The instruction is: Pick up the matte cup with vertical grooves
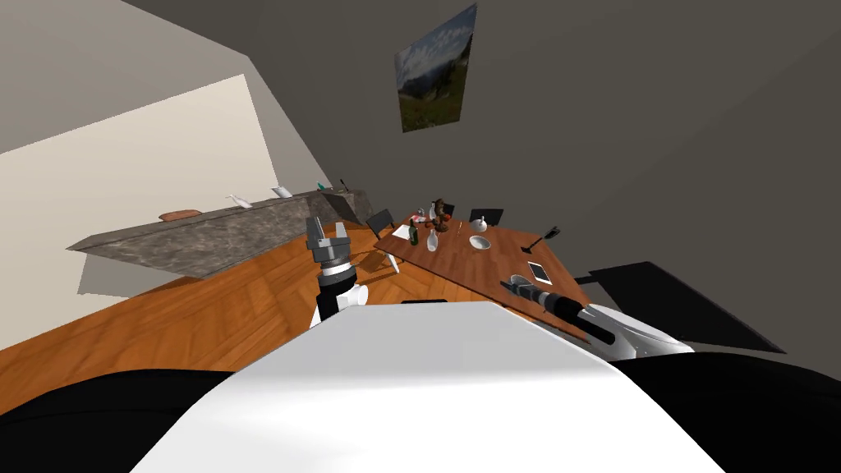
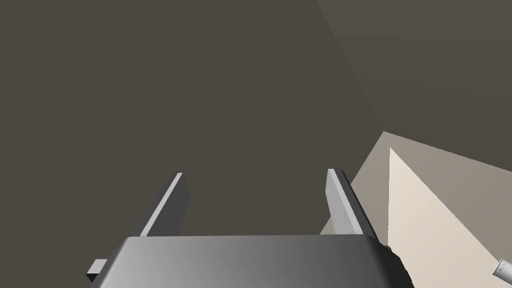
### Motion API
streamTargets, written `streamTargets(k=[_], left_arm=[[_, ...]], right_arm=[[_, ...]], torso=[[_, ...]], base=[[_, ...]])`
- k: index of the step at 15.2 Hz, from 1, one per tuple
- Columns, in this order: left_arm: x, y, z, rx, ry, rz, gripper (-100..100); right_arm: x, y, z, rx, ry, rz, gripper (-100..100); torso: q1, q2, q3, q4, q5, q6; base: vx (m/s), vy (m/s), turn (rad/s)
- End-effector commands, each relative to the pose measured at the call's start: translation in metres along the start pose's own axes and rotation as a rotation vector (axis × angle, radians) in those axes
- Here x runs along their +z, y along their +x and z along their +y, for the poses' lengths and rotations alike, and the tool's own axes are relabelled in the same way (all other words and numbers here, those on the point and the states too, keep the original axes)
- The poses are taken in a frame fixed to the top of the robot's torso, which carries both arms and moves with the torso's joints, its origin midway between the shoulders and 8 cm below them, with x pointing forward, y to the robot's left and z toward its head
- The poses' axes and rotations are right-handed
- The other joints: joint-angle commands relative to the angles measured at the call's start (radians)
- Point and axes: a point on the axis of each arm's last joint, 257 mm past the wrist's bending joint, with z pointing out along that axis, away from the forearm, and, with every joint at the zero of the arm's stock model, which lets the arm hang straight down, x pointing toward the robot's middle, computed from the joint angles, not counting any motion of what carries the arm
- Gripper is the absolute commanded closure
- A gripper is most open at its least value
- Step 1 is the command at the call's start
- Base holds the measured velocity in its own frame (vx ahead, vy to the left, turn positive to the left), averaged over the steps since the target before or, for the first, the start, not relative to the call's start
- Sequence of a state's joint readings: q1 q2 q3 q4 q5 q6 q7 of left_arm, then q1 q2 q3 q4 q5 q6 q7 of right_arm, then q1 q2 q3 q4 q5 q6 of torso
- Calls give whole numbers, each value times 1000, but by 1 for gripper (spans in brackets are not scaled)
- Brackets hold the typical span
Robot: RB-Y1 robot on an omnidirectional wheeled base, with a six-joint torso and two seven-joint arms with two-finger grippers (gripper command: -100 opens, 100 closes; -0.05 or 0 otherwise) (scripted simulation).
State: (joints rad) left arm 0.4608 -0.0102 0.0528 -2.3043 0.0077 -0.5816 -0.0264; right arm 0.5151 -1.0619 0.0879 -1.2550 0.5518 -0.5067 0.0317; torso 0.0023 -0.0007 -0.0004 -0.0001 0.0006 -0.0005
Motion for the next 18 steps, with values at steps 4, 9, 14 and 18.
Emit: streamTargets(k=[4,9,14,18], left_arm=[[0,0,0,0,0,0,0],[0,0,0,0,0,0,0],[0,0,0,0,0,0,0],[0,0,0,0,0,0,0]], right_arm=[[-16,27,-34,-55,68,93,-100],[-58,80,-90,-144,169,274,-100],[-79,102,-109,-175,202,351,-100],[-104,128,-127,-205,233,438,-100]], torso=[[0,0,0,0,0,0],[2,-1,0,0,1,0],[1,0,0,0,0,1],[0,0,0,0,0,0]], base=[[6,32,117],[18,54,192],[24,42,110],[17,31,122]])
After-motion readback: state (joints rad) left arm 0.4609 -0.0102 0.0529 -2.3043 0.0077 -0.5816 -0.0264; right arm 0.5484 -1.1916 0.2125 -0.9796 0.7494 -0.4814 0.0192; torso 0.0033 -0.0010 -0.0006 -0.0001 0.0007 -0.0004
